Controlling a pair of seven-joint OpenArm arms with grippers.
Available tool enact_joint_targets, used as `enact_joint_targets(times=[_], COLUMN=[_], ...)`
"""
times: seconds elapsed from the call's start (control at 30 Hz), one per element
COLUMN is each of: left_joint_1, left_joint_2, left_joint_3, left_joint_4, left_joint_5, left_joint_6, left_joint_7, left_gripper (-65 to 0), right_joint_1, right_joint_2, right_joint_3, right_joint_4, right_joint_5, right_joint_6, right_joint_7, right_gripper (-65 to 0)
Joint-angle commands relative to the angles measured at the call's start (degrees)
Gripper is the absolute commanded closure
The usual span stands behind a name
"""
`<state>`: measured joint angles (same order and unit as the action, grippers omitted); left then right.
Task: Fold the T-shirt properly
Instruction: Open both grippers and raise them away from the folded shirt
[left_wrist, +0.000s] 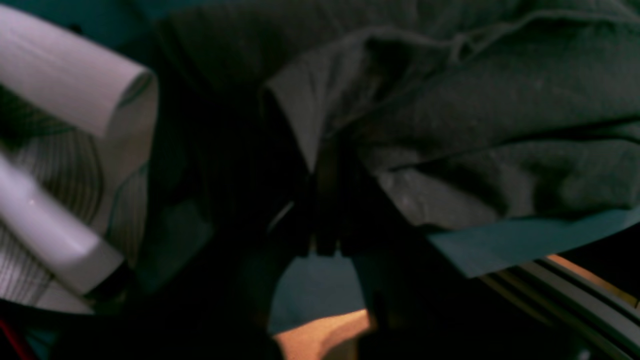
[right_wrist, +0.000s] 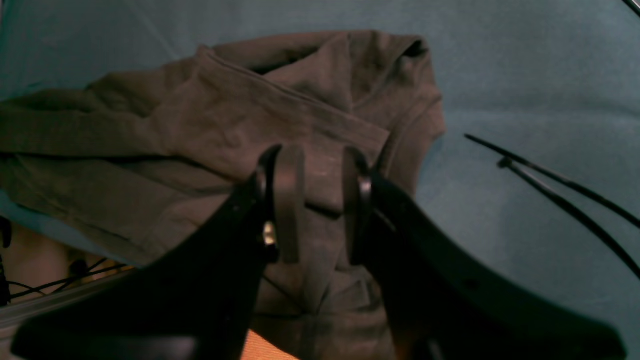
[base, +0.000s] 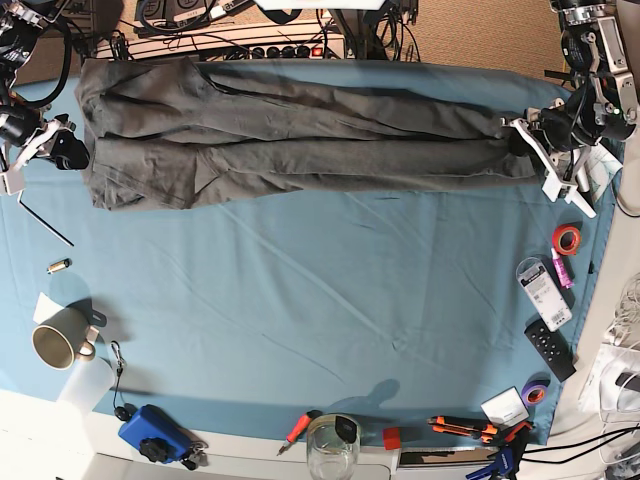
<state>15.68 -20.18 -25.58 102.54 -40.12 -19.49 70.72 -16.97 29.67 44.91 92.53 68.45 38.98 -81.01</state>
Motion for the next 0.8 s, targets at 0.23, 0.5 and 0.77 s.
enact_joint_targets(times=[0.23, 0.5, 0.77], left_joint_1=[-0.4, 1.0, 1.8], left_joint_2=[-0.6, -0.6, -0.6], left_joint_3=[-0.1, -0.1, -0.1], left_joint_4=[7.9, 16.3, 14.9], left_joint_5=[0.0, -0.8, 6.1], left_joint_6=[-0.1, -2.5, 0.0], left_joint_7=[0.7, -0.3, -2.5], left_gripper=[0.0, 0.0, 0.0], right_joint_1=[0.3, 0.3, 0.3], right_joint_2=[1.6, 1.6, 1.6], right_joint_3=[0.6, 0.6, 0.6], right_joint_4=[0.9, 0.9, 0.9], right_joint_5=[1.2, 1.2, 1.1], right_joint_6=[0.0, 0.0, 0.0], right_joint_7=[1.0, 1.0, 1.0], right_gripper=[-14.1, -14.1, -14.1])
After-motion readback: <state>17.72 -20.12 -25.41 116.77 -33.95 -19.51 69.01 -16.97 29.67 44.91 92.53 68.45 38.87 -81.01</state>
